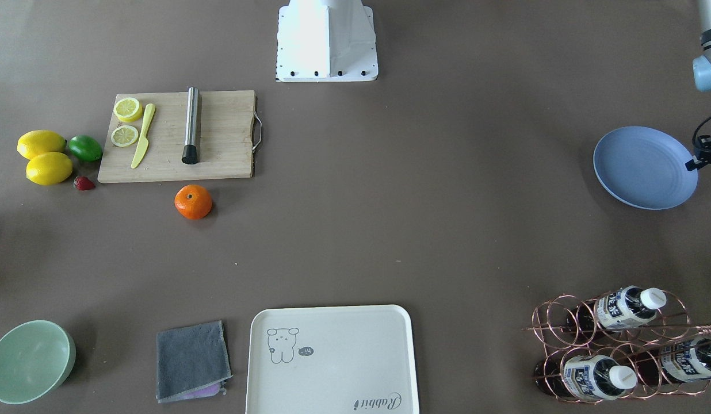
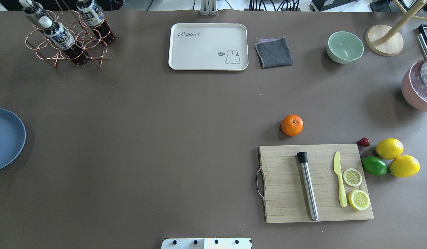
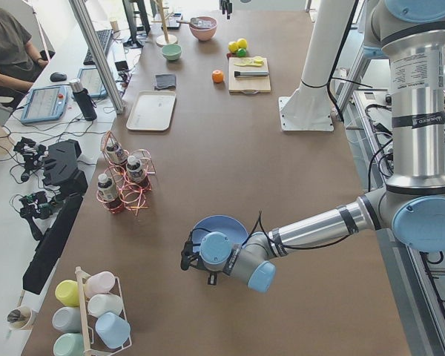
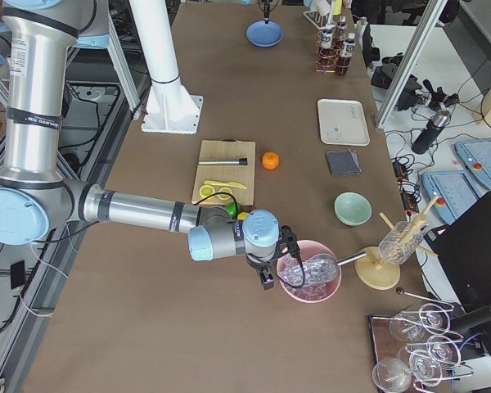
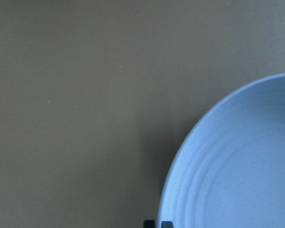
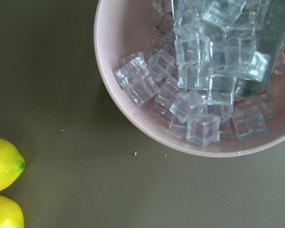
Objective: Pick orange to plate
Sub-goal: 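Push the blue plate inward with the left gripper while the right reaches for the orange, then grasp the orange mandarin with the right gripper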
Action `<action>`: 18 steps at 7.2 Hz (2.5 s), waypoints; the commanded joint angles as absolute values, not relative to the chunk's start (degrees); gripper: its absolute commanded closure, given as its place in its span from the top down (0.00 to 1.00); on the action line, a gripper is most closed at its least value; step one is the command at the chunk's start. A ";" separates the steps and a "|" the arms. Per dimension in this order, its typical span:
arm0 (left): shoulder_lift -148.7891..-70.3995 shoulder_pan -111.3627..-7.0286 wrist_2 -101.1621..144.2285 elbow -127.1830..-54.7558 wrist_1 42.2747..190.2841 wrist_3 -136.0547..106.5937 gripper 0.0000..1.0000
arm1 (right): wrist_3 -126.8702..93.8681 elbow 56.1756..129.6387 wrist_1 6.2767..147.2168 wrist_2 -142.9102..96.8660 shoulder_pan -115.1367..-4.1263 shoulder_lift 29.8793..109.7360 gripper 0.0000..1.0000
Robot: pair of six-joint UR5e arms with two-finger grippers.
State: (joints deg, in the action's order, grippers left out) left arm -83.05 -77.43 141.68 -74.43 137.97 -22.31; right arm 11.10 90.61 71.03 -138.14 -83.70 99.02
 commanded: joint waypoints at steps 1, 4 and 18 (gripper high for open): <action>-83.32 -74.56 144.31 -84.67 138.07 -37.62 0.00 | 4.37 93.41 71.19 -140.25 -82.19 97.40 1.00; -82.96 -58.43 135.93 -102.17 138.25 -66.53 0.00 | -20.65 104.92 71.02 -140.72 -70.62 94.94 1.00; -116.54 -21.36 97.73 -100.02 117.33 -96.50 0.88 | -55.12 102.33 78.49 -112.87 -38.67 74.01 0.99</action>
State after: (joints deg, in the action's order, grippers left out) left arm -116.49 -21.39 97.77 -100.14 117.35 -96.60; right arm -56.16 104.40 78.15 -114.65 -38.81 74.70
